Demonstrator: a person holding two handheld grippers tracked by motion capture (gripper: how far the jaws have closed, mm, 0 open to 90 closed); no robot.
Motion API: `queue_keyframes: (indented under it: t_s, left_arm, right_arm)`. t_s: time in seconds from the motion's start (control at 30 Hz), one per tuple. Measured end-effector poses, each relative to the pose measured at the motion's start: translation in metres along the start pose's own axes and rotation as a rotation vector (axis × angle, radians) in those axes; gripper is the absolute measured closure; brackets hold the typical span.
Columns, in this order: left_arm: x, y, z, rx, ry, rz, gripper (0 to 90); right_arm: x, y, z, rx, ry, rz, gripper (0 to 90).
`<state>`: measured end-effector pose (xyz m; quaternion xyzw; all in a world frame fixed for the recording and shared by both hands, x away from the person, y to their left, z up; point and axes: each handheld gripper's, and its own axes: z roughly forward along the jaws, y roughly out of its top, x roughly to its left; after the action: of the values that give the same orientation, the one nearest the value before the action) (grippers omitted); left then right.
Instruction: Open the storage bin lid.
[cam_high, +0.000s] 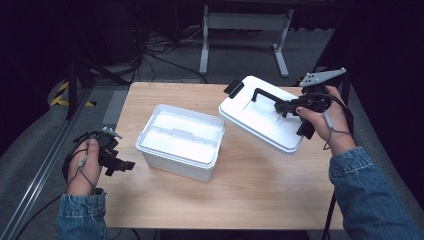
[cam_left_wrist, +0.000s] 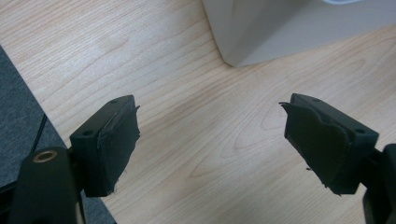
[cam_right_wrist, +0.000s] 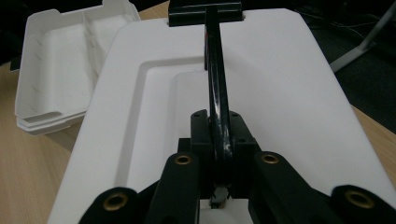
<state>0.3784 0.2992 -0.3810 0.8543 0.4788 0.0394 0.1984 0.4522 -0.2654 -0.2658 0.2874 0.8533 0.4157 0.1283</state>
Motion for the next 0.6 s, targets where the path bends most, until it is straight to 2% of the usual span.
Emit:
queue_keyframes:
  t_s: [0.2, 0.47, 0.6]
  left_arm:
    - [-0.001, 0.000, -0.001, -0.005, 0.001, 0.009, 18.3]
    - [-0.001, 0.000, 0.000, 0.005, -0.003, 0.010, 18.3]
    - [0.000, 0.000, 0.000, 0.005, 0.002, 0.008, 18.4]
  right_arm:
    - [-0.014, -0.015, -0.002, 0.011, -0.018, 0.032, 85.1]
    - [-0.035, -0.047, 0.008, 0.043, -0.040, 0.090, 85.1]
    - [-0.040, -0.057, 0.013, 0.053, -0.047, 0.100, 85.1]
